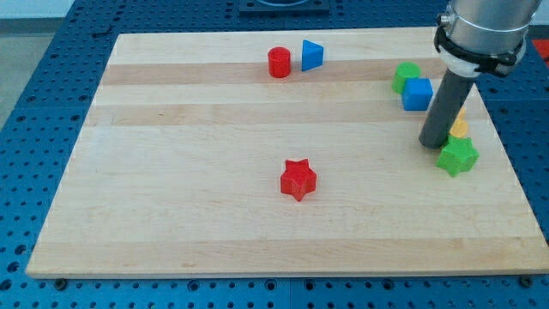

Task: Push the green star right a bit

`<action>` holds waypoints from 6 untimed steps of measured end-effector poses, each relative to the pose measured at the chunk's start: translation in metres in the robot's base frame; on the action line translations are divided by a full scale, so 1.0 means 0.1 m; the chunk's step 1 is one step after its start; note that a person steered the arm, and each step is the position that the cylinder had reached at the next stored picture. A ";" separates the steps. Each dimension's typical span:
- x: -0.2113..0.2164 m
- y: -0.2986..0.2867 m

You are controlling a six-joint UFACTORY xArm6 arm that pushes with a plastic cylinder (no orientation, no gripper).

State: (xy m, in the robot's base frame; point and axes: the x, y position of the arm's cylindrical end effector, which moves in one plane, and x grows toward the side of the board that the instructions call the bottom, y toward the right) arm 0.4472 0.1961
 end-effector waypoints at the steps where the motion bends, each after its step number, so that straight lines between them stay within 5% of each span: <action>1: 0.01 -0.32; 3: 0.50 -0.53; 6: 0.54 -0.53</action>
State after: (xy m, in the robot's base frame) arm 0.5009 0.1435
